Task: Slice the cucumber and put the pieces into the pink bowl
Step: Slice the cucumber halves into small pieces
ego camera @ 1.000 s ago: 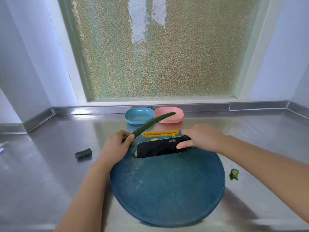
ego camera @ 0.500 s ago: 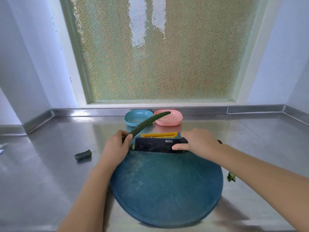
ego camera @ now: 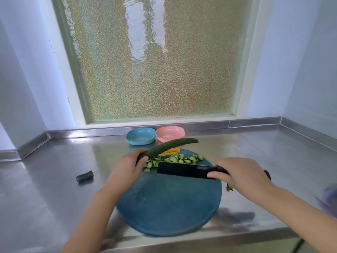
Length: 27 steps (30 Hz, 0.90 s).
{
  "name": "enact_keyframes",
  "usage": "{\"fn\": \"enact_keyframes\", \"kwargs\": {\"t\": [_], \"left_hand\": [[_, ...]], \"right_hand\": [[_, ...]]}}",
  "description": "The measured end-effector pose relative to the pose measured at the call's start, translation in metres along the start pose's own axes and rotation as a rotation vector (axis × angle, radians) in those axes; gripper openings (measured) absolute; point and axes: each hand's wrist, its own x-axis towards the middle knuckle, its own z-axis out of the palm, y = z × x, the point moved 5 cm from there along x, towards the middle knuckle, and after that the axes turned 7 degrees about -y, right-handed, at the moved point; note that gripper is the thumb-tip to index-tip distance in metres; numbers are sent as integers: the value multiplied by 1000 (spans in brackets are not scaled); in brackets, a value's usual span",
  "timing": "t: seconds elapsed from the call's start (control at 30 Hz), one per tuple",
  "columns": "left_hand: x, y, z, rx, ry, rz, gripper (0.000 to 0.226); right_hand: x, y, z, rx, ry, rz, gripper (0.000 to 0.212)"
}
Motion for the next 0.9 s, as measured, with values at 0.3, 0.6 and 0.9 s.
{"fn": "enact_keyframes", "kwargs": {"t": [0.3, 0.6, 0.9], "left_hand": [[-25, -3, -3, 53, -422, 7, 29], [-17, 17, 14, 208, -499, -31, 39], [-14, 73, 78, 185, -417, 90, 46]], "right_hand": [[-36, 15, -5, 107, 35, 264, 44], [-53, 5, 3, 78, 19, 301, 39], [-68, 3, 4, 10, -6, 244, 20]]}}
